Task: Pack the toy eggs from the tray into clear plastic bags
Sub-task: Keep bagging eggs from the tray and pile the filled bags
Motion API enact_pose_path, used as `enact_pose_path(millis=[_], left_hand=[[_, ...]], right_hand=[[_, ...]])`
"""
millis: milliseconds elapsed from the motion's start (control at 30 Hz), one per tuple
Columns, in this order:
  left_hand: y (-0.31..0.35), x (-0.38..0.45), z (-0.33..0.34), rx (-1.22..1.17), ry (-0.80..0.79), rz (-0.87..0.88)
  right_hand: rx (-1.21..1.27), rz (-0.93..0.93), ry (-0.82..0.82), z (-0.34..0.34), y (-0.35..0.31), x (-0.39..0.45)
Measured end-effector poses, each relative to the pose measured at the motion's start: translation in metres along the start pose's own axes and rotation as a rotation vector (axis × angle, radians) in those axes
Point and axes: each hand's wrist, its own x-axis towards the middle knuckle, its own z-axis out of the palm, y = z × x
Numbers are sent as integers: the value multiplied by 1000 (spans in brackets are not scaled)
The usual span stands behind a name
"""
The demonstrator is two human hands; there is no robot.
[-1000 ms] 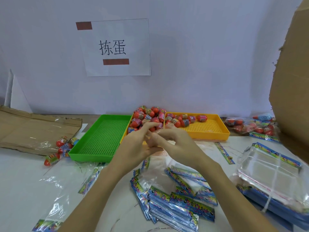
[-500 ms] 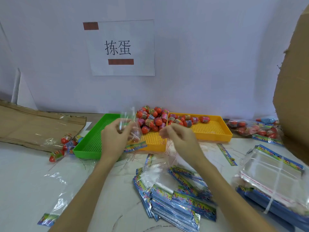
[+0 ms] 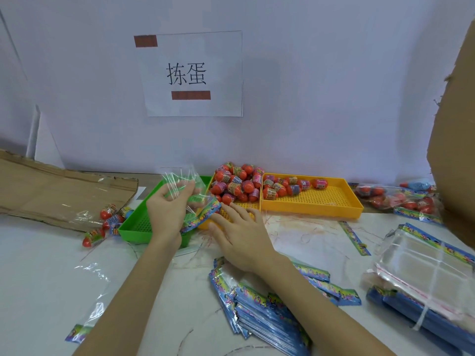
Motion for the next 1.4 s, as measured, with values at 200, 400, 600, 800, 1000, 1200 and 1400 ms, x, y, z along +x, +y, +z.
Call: enact_pose_path(millis=[200, 400, 600, 800, 1000, 1200, 1400], left_hand=[[1, 0, -3, 28, -51, -10], [4, -3, -2, 134, -167, 74], [6, -17, 8, 221, -487, 84], [-1, -34, 20, 274, -639, 130], [-6, -36, 22, 332, -694, 267], [-8, -36, 24, 340, -670, 319], [-5, -33, 22, 360, -720, 336]], right_hand=[[103, 21, 98, -2, 0, -1], [562, 94, 427, -22, 9, -3], [753, 212, 679, -49, 25, -10], [698, 97, 675, -68, 29, -17], [476, -2, 691, -66, 20, -17], [382, -13, 638, -71, 28, -18], [435, 35, 703, -69, 26, -19]])
